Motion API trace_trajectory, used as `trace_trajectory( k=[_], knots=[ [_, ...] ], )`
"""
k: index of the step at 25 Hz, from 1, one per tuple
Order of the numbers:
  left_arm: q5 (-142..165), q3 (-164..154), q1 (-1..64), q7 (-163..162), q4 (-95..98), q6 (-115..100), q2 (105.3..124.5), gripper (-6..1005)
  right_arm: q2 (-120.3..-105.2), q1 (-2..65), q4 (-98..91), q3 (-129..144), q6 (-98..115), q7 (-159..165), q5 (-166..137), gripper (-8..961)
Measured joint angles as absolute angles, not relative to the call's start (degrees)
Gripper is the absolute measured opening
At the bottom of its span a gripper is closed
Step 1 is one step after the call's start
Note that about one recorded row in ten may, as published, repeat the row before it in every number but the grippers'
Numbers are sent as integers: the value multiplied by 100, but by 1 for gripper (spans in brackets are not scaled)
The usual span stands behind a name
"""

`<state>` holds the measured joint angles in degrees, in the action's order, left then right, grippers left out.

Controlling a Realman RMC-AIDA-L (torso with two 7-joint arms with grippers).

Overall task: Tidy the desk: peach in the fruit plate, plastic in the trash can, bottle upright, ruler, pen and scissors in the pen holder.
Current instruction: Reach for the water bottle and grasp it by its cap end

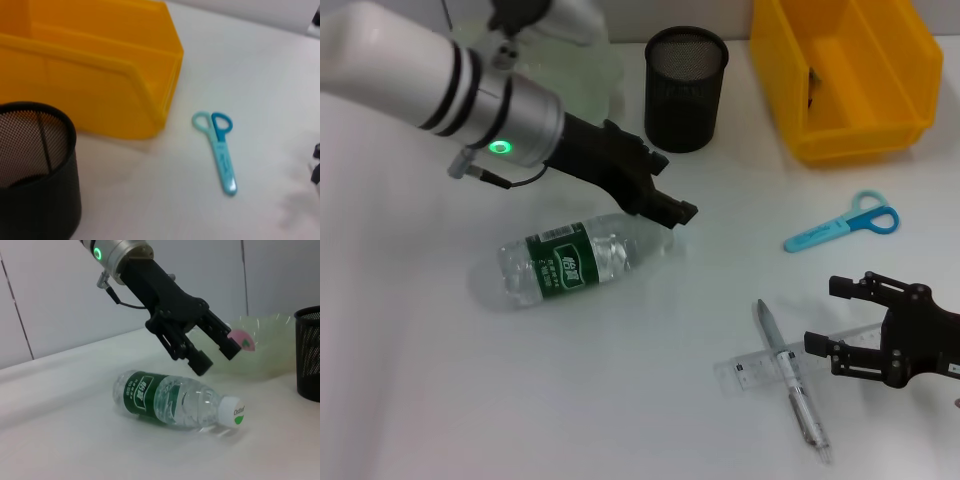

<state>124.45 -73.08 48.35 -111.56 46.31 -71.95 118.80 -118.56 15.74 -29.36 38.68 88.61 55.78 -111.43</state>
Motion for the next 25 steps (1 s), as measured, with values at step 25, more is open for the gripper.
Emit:
trace_trajectory(
  k=[25],
  knots=[
    [12817, -9150, 5100, -12200, 4337, -5987, 11918, 648, -11856, 1635, -2909, 3805, 8745, 5589, -11164, 819]
  ],
)
